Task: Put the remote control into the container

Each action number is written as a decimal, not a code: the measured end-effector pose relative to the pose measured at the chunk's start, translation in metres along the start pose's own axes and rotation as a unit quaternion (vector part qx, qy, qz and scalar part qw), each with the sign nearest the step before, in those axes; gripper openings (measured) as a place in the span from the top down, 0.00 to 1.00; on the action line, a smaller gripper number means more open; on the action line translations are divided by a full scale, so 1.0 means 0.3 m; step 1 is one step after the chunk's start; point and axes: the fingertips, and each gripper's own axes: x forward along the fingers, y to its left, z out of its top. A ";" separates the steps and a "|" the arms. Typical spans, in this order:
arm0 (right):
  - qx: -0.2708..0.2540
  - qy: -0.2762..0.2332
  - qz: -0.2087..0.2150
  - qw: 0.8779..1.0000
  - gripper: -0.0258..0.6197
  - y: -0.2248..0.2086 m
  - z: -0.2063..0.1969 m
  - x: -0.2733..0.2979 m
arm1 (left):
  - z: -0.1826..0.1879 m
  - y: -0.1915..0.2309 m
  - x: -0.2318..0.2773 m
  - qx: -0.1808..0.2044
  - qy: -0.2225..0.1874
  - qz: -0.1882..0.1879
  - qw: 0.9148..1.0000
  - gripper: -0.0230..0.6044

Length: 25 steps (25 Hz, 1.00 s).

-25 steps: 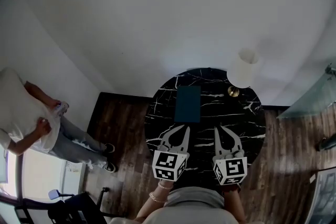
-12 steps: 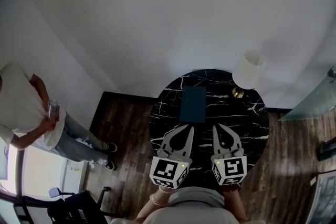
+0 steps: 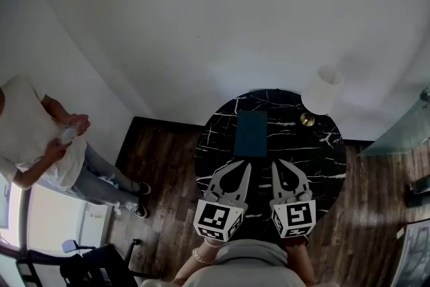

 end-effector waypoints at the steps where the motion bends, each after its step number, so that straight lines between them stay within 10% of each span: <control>1: 0.000 -0.002 -0.003 1.000 0.94 0.002 0.002 -0.002 | 0.001 0.002 -0.002 0.001 0.001 -0.001 1.000 0.95; 25: -0.005 -0.005 -0.025 1.000 0.94 0.043 0.023 0.004 | -0.026 0.045 -0.013 -0.004 0.010 -0.020 1.000 0.95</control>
